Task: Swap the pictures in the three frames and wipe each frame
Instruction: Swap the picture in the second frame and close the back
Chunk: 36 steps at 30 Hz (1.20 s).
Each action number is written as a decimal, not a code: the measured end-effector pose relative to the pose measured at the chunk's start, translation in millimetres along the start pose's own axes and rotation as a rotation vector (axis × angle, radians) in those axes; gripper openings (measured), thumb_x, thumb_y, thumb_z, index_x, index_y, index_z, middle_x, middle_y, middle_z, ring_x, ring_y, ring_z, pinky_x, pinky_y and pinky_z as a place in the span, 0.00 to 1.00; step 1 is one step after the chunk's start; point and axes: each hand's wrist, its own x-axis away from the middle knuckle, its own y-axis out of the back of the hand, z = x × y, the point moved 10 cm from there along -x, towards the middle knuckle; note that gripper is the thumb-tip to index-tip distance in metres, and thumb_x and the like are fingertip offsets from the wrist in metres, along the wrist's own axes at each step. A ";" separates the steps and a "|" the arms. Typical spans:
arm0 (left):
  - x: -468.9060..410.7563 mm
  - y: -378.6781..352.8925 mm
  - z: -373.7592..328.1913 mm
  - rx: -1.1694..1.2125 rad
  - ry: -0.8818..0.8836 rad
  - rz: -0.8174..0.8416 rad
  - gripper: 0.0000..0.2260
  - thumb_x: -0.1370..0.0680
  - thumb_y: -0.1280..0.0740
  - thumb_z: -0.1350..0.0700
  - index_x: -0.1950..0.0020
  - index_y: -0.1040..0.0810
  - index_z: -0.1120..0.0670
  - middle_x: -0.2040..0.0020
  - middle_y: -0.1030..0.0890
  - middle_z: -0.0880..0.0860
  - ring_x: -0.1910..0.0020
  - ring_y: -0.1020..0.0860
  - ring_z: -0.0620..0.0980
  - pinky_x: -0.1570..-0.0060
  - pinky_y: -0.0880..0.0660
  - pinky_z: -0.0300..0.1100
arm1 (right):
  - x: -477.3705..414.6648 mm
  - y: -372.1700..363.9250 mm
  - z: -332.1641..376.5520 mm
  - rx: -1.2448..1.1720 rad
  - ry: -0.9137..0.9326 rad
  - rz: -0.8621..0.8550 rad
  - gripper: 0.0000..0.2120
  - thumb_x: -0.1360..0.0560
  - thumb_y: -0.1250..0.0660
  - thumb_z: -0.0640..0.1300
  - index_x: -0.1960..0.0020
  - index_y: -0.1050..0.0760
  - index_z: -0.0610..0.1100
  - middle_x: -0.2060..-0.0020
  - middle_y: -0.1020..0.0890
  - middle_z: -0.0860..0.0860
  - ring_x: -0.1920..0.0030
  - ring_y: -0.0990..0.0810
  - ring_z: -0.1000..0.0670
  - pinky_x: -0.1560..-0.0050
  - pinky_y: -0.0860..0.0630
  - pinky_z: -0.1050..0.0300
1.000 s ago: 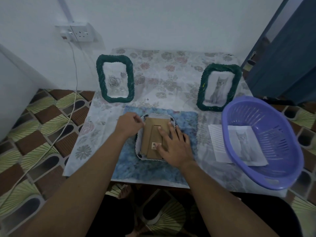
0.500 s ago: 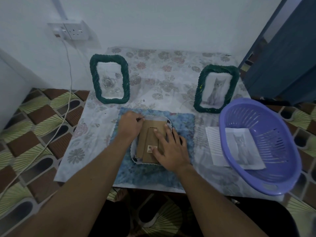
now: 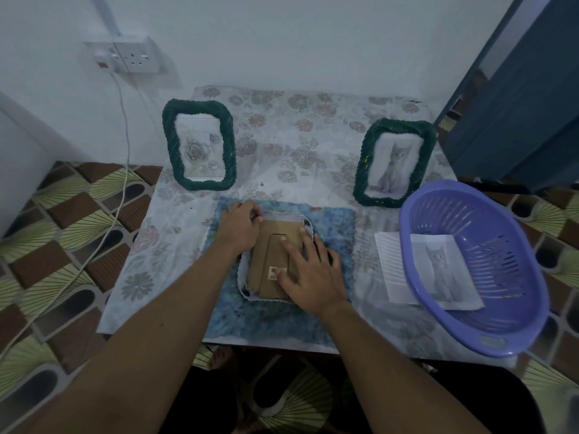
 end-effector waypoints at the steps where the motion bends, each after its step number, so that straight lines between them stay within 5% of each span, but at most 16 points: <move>1: -0.3 -0.4 0.6 0.003 -0.008 -0.001 0.04 0.21 0.34 0.58 0.51 0.27 0.49 0.47 0.26 0.55 0.47 0.27 0.53 0.41 0.29 0.48 | -0.1 -0.3 -0.4 0.003 0.000 0.002 0.32 0.24 0.53 0.68 0.22 0.48 0.61 0.19 0.52 0.51 0.21 0.52 0.45 0.27 0.49 0.41; 17: 3.0 1.8 -5.8 0.003 -0.135 -0.009 0.03 0.21 0.34 0.60 0.50 0.21 0.54 0.52 0.27 0.52 0.49 0.26 0.57 0.40 0.30 0.54 | 0.4 -0.1 0.1 -0.020 -0.001 0.017 0.31 0.23 0.51 0.68 0.22 0.48 0.62 0.19 0.52 0.51 0.20 0.53 0.46 0.27 0.49 0.41; 23: 17.2 1.2 -4.5 -0.022 -0.116 0.086 0.10 0.18 0.39 0.58 0.38 0.23 0.56 0.42 0.24 0.60 0.41 0.27 0.58 0.37 0.32 0.51 | 0.6 -0.4 -0.1 -0.013 -0.006 0.023 0.32 0.25 0.54 0.68 0.22 0.48 0.62 0.19 0.52 0.51 0.21 0.52 0.46 0.27 0.49 0.41; 27: 49.9 11.3 1.7 -0.111 -0.157 -0.006 0.20 0.20 0.41 0.49 0.33 0.26 0.56 0.36 0.24 0.58 0.35 0.29 0.60 0.33 0.34 0.56 | -0.3 -0.4 -0.8 -0.015 -0.007 0.025 0.31 0.23 0.50 0.67 0.22 0.48 0.62 0.20 0.53 0.52 0.21 0.53 0.46 0.26 0.50 0.42; 32: 95.1 -7.9 11.2 -0.341 -0.114 0.095 0.30 0.22 0.56 0.35 0.23 0.39 0.45 0.21 0.41 0.49 0.22 0.48 0.54 0.27 0.47 0.59 | -0.5 -1.1 -0.6 -0.011 -0.013 0.032 0.31 0.23 0.51 0.68 0.22 0.50 0.63 0.19 0.54 0.52 0.21 0.54 0.47 0.26 0.51 0.41; 36: 109.3 -19.7 21.5 -0.410 -0.153 0.127 0.33 0.25 0.65 0.29 0.21 0.50 0.36 0.19 0.50 0.48 0.20 0.56 0.54 0.25 0.57 0.58 | 0.4 0.8 0.9 -0.025 -0.014 0.017 0.31 0.23 0.49 0.67 0.22 0.50 0.63 0.19 0.53 0.52 0.20 0.53 0.46 0.26 0.52 0.41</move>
